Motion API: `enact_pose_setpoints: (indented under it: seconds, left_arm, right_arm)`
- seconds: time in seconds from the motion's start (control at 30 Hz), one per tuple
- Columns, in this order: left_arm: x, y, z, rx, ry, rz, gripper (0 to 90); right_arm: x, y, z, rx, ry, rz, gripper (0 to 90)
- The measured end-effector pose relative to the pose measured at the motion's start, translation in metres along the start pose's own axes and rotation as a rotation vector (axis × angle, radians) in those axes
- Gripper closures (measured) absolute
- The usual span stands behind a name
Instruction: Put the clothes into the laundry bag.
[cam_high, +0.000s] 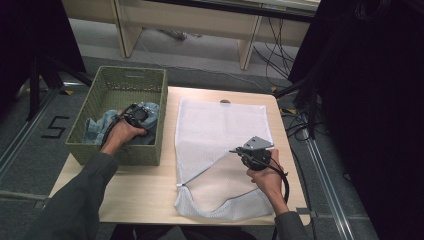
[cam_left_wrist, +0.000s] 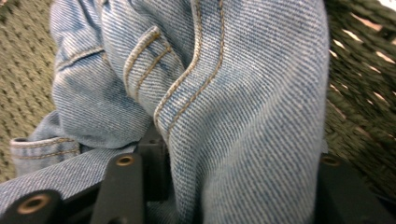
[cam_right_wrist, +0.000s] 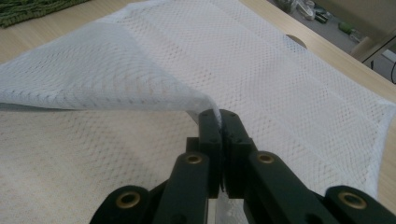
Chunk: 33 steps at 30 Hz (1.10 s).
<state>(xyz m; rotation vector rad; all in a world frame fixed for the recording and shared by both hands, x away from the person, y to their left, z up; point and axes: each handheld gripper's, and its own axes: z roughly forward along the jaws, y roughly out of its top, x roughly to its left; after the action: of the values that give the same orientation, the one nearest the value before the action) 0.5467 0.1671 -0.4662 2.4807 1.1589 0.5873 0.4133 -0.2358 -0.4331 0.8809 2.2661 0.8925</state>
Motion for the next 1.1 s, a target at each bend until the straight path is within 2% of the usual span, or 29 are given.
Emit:
enact_pose_setpoints:
  seconds: [0.07,0.1,0.2,0.33,0.43,0.57,0.6,0.63,0.73,0.77,0.8,0.83,0.93,0.97,1.1]
  left_arm:
    - [0.000,0.001,0.000,0.002,0.001,-0.003,51.9]
    - [0.001,0.002,-0.001,0.011,0.004,0.007,53.6]
    - [0.003,0.002,-0.005,-0.030,0.023,-0.009,62.9]
    - [0.009,0.000,-0.012,-0.071,0.042,-0.017,65.2]
    - [0.014,-0.002,-0.022,-0.134,0.039,-0.058,65.7]
    - [0.028,-0.006,-0.042,-0.200,0.013,-0.118,66.0]
    - [0.032,-0.006,-0.046,-0.223,0.006,-0.136,66.1]
    - [0.034,-0.007,-0.049,-0.244,0.003,-0.149,66.1]
    - [0.043,-0.008,-0.067,-0.284,-0.018,-0.185,66.2]
    - [0.045,-0.009,-0.072,-0.303,-0.023,-0.189,66.2]
    - [0.047,-0.009,-0.078,-0.318,-0.029,-0.191,66.3]
    - [0.048,-0.009,-0.084,-0.317,-0.032,-0.190,66.3]
    - [0.056,-0.009,-0.108,-0.366,-0.065,-0.200,66.2]
    - [0.055,-0.008,-0.112,-0.393,-0.070,-0.224,66.2]
    - [0.057,-0.005,-0.137,-0.412,-0.078,-0.203,66.2]
  right_arm:
    - [0.001,0.000,-0.001,0.001,-0.015,0.011,89.2]
    - [-0.001,0.000,0.000,-0.011,-0.025,-0.003,89.2]
    - [0.000,0.000,-0.002,-0.010,-0.023,0.012,89.2]
    - [0.000,0.000,-0.002,-0.008,-0.008,0.019,89.2]
    - [0.000,0.000,-0.002,-0.006,-0.020,0.022,89.2]
    - [-0.002,0.000,0.000,-0.015,-0.021,-0.005,89.3]
    - [-0.001,0.000,0.000,-0.008,-0.007,0.016,89.3]
    - [-0.001,0.000,0.000,-0.008,-0.007,0.016,89.3]
    - [-0.002,0.001,-0.001,-0.025,-0.026,-0.010,89.3]
    - [-0.002,0.001,-0.001,-0.025,-0.022,-0.010,89.3]
    - [-0.001,0.002,-0.002,-0.024,-0.025,0.011,89.4]
    - [-0.001,0.002,-0.002,-0.024,-0.025,0.011,89.4]
    - [-0.001,0.002,-0.002,-0.021,-0.015,0.022,89.5]
    - [-0.001,0.002,-0.002,-0.024,-0.009,0.018,89.5]
    - [-0.001,0.003,-0.004,-0.040,-0.034,0.016,89.5]
